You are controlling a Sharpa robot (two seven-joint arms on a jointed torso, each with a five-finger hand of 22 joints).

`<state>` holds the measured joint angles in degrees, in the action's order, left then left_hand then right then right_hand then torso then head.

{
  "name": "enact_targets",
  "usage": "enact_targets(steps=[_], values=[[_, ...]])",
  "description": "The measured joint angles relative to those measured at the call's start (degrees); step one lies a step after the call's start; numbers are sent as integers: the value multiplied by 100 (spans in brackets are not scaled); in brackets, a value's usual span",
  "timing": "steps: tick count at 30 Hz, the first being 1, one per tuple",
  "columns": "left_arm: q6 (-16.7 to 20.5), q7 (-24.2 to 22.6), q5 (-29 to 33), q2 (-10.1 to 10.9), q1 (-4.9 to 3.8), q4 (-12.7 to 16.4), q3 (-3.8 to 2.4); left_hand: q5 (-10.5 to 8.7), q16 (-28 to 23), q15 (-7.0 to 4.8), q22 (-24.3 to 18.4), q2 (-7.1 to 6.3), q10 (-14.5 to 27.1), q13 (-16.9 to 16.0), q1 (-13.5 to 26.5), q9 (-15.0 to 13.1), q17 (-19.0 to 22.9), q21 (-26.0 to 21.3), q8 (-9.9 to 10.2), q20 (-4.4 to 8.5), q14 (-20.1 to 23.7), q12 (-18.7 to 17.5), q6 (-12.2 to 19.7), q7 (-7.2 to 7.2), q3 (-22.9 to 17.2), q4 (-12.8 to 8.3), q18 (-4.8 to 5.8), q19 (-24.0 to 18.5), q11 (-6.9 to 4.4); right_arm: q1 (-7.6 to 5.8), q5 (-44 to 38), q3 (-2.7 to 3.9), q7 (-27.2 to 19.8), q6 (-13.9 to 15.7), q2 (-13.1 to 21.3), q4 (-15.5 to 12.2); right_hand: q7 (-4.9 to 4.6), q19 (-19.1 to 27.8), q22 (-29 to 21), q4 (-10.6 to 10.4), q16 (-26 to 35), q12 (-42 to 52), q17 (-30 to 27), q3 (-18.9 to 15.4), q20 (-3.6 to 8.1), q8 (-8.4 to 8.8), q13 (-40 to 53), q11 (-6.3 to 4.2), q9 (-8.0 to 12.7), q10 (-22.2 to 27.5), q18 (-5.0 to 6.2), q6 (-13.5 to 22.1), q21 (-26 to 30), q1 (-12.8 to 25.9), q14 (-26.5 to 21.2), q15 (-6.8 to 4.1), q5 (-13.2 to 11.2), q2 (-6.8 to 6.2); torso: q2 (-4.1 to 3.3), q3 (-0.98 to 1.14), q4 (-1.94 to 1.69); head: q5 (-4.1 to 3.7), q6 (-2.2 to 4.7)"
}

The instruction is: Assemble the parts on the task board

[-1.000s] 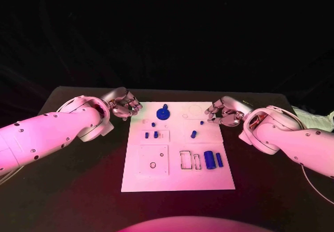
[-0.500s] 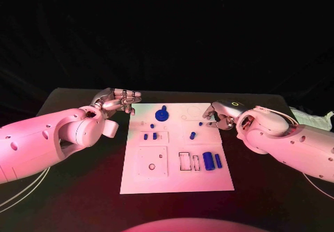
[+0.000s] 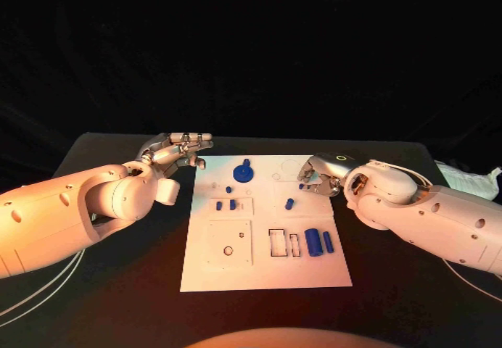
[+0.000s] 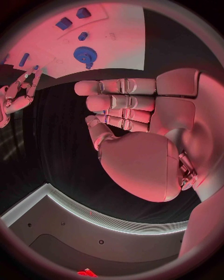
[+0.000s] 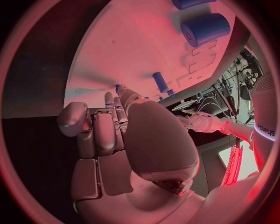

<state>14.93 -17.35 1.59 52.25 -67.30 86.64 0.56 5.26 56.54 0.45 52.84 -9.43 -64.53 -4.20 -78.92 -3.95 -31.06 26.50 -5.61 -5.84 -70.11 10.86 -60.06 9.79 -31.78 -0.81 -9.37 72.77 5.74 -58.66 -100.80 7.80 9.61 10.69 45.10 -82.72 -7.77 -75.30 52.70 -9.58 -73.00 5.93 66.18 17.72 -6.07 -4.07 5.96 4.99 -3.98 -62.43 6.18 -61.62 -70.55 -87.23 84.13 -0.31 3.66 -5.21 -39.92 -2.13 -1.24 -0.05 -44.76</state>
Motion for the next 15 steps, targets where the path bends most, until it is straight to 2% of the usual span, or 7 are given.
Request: enact_targets(steps=[5,7,15], values=[[-36,-17,60,0,2,13,1,0,0,14,-6,0,-4,0,0,0,11,-22,0,-21,23,14,0,0,16,-16,0,-20,-4,-1,2,-31,-3,-85,-61,52,-2,0,0,40,0,0,-7,105,0,0,-85,-12,0,-69,0,-41,4,25,0,0,0,25,0,4,0,4,-9],[-46,-18,74,0,2,18,1,0,0,-23,-12,0,-9,1,0,0,13,-22,0,-21,79,24,11,11,32,-32,1,-20,-9,-13,3,-33,-4,-115,-75,62,2,0,0,50,0,0,-7,161,0,0,-117,-12,-2,-113,0,-64,21,30,0,0,0,30,-1,3,3,5,-16],[-75,-19,107,1,3,18,2,0,0,-24,-20,0,-8,1,0,5,28,-43,0,-1,80,24,20,20,55,-56,0,-40,-9,-41,-28,-40,-2,-196,-112,86,33,-22,25,191,0,-18,21,348,22,-16,-181,-63,-47,-378,0,-278,21,30,0,0,0,30,-2,6,7,2,-34]])
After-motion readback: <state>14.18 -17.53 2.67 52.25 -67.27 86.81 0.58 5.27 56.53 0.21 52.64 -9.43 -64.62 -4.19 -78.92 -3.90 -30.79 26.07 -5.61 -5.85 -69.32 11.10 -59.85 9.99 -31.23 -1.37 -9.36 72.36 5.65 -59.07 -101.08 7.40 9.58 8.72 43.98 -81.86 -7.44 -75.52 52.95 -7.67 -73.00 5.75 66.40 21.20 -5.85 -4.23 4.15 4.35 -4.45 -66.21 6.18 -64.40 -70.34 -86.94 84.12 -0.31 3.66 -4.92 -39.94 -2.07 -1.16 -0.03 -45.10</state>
